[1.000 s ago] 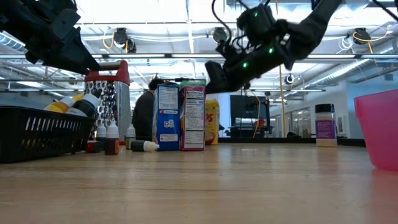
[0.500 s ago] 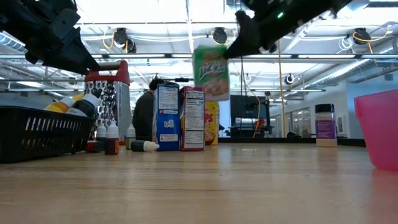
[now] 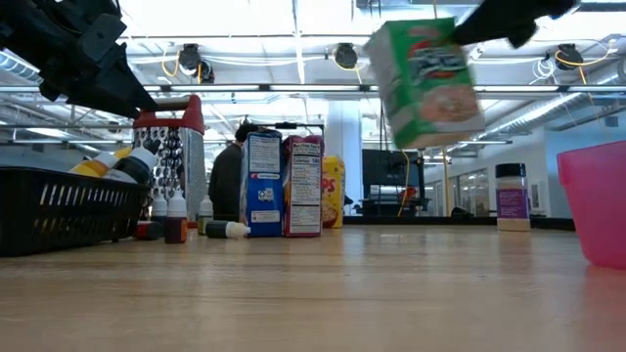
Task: Pick & Place Kitchen Items
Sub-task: Put the green cereal box into the red bin
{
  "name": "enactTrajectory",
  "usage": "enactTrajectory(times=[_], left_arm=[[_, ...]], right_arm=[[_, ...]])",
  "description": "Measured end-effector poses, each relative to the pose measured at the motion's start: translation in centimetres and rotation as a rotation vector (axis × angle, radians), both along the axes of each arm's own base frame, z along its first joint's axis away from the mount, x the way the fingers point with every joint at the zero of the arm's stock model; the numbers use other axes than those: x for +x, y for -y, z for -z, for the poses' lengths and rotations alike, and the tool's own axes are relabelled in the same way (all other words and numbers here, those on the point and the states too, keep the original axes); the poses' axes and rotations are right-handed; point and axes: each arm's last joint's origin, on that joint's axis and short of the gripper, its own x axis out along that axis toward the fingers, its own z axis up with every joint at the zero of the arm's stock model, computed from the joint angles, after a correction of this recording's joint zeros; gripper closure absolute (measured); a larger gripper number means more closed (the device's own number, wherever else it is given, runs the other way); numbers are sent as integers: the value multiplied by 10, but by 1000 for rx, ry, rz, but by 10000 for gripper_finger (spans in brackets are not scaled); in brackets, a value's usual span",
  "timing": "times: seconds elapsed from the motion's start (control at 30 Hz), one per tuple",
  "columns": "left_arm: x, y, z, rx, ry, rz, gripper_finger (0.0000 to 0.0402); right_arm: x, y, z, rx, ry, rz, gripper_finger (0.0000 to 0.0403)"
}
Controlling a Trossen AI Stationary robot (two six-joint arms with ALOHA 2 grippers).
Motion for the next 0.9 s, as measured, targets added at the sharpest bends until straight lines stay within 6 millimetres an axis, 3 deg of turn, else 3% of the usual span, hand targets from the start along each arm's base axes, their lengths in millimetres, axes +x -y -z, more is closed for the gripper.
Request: enactTrajectory(times=[0.4,0.9], left_arm=[[0,0,0,-2,0,0,149],[0,0,0,-4,4,-2,149]], right_arm=[[-61,-41,-13,222,53,-166,403],[-112,-38,-6,488,-81,-91,403]])
